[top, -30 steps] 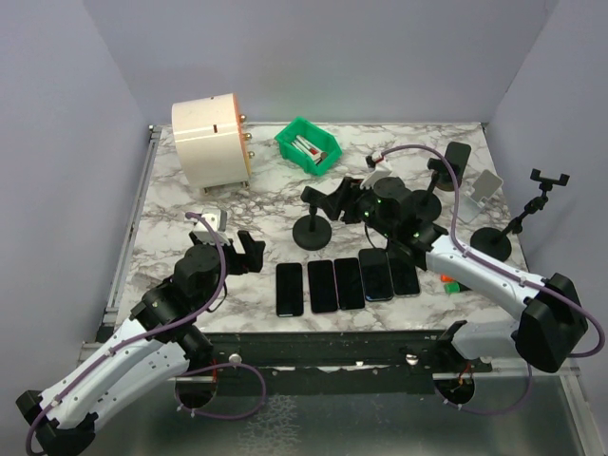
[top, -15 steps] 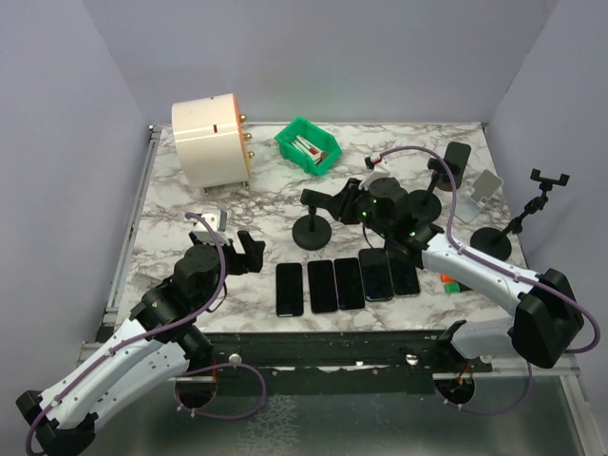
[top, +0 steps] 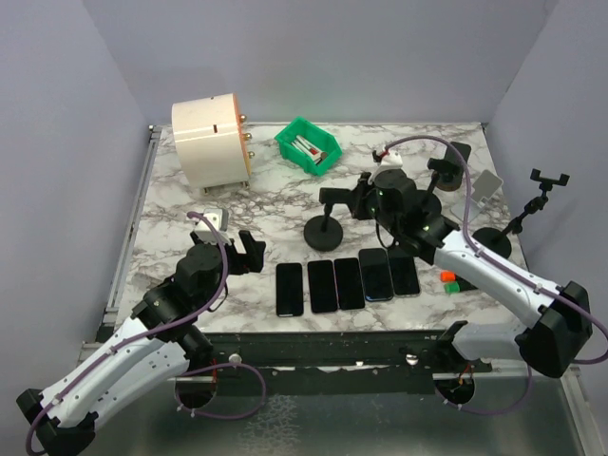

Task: Remove the phone from the phone stand
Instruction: Move the phone stand to the center of the board.

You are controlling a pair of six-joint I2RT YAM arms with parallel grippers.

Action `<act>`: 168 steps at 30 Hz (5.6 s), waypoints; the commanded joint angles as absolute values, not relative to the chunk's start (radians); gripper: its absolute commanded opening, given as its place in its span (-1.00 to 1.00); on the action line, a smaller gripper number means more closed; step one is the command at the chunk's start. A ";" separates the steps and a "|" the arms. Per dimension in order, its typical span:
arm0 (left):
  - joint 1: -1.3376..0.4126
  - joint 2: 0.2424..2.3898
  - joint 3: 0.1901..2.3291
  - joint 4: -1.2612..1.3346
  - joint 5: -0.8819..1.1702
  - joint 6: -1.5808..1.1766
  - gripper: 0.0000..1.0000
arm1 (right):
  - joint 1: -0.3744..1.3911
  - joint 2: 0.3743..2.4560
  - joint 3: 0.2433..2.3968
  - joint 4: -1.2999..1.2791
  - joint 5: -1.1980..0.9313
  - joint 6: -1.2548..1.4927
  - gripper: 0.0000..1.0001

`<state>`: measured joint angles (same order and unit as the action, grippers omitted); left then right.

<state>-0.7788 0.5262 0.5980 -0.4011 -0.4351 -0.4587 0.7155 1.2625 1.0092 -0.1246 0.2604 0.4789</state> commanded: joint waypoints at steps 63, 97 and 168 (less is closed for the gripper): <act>-0.774 0.487 0.586 -0.416 -0.430 -0.452 0.72 | 0.324 1.327 1.269 -0.260 0.289 0.391 -0.99; -0.773 0.472 0.583 -0.416 -0.422 -0.449 0.72 | 0.277 1.334 1.201 -0.258 0.243 0.351 -0.10; -0.773 0.520 0.611 -0.476 -0.640 -0.621 0.98 | 0.354 0.977 1.002 -0.184 0.296 0.266 0.29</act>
<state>-0.7788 0.4843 0.5926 -0.4187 -0.5140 -0.5198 0.3107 1.0260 1.0492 -0.2268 0.2405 0.2962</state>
